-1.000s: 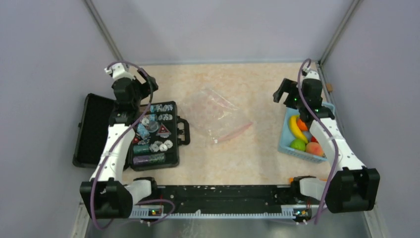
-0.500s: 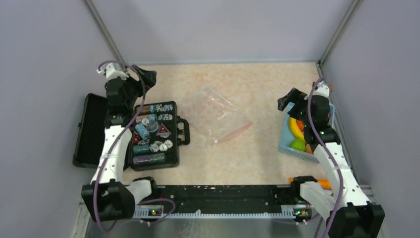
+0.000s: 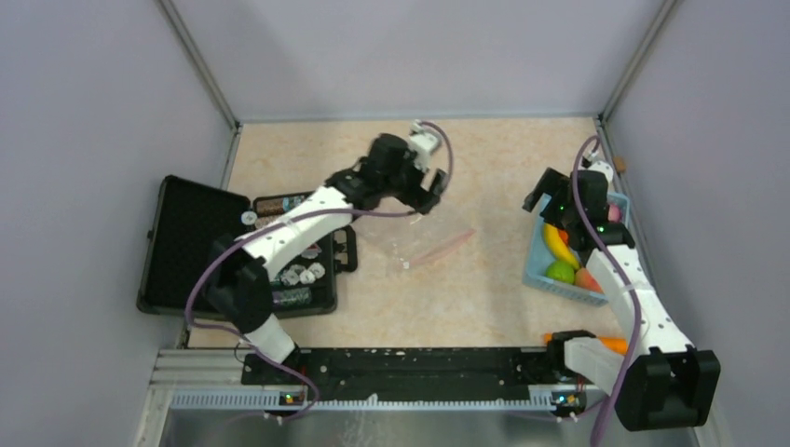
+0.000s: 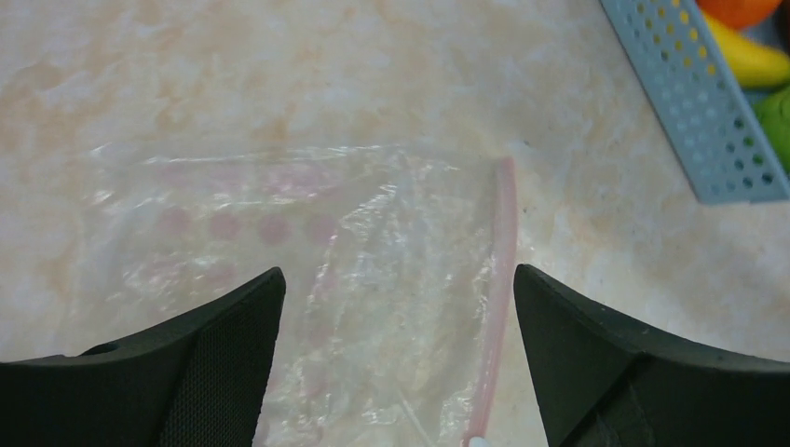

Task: Place the food in the zip-top bag and seal the zipper
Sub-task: Pick up the zipper food storage bag at the center of the board.

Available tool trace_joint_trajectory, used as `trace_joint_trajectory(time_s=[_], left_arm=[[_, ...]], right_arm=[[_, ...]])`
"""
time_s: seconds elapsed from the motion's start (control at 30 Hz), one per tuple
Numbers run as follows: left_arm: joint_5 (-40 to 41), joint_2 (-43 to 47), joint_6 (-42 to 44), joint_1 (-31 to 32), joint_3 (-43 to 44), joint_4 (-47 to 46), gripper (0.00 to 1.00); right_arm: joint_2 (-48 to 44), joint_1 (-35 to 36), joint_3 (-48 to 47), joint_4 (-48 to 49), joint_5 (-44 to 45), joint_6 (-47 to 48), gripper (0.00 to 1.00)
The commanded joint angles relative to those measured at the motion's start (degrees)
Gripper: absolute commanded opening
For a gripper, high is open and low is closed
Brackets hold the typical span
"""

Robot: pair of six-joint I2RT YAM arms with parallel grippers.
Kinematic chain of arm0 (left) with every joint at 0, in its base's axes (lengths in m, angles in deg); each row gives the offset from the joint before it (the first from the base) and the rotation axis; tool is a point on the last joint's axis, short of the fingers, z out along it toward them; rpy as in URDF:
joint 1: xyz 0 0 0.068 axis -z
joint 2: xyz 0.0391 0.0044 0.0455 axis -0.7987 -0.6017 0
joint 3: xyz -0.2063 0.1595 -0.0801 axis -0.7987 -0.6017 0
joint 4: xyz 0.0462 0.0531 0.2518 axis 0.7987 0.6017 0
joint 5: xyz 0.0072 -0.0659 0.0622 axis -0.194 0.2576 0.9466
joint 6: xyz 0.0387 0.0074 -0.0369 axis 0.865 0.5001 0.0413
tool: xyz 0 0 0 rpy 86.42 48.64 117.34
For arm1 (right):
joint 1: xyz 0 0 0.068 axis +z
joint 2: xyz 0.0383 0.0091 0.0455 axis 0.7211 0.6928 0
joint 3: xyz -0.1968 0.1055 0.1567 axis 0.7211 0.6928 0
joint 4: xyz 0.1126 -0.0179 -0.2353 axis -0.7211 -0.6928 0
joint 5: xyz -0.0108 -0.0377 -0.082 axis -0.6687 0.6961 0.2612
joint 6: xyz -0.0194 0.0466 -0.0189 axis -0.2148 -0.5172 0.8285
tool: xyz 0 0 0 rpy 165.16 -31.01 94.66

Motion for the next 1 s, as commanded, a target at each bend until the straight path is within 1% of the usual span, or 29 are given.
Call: trace_joint_trajectory(time_s=[0.0, 0.03, 0.1, 0.17, 0.2, 0.27, 0.33, 0.4, 0.53, 0.77, 0.83, 0.9, 0.97], left_arm=[[7.14, -7.64, 11.42, 10.06, 7.17, 11.88, 0.9], [7.28, -8.84, 11.28, 10.84, 8.07, 13.02, 0.9], [4.79, -11.11, 10.73, 11.54, 8.87, 14.7, 0.9], [3.0, -12.84, 9.82, 13.15, 9.37, 15.88, 0.87], [2.98, -13.26, 9.95, 14.46, 9.05, 16.0, 0.86], [5.07, -13.74, 9.74, 16.8, 7.89, 15.51, 0.85], [7.23, -14.18, 8.52, 18.02, 6.67, 14.35, 0.82], [8.96, -14.79, 6.97, 18.3, 6.35, 13.91, 0.75], [13.79, -16.53, 5.71, 18.72, 5.87, 12.09, 0.73], [24.35, -20.64, 5.44, 19.56, 6.4, 11.59, 0.62], [25.99, -22.41, 5.93, 19.56, 7.58, 12.64, 0.61], [27.18, -23.94, 5.65, 19.56, 9.22, 15.23, 0.6], [25.83, -23.37, 5.93, 19.6, 8.89, 14.62, 0.61]], right_arm=[[-2.79, -0.3, 0.24, 0.12, 3.99, -2.2, 0.98], [-3.26, -0.28, 0.08, -0.26, 5.15, -2.54, 0.98], [-4.53, -0.26, 0.13, -0.44, 7.91, -3.0, 0.98], [-6.16, -0.31, 0.72, -0.27, 11.41, -3.78, 0.98], [-7.04, -0.27, 1.18, 0.02, 12.68, -3.92, 0.95], [-8.84, -0.24, 2.11, 0.96, 14.05, -3.36, 0.92], [-10.49, -0.27, 2.55, 0.88, 15.42, -3.3, 0.92], [-11.95, -0.25, 3.25, 0.79, 16.38, -3.31, 0.91], [-13.63, -0.27, 4.67, 1.07, 16.24, -3.44, 0.91], [-13.65, -0.31, 4.83, -0.14, 15.18, -3.43, 0.88], [-13.58, -0.27, 4.93, -0.19, 14.49, -3.35, 0.84], [-13.71, -0.28, 4.93, -0.35, 13.68, -3.24, 0.83], [-13.67, -0.29, 5.21, -0.55, 13.51, -3.23, 0.83]])
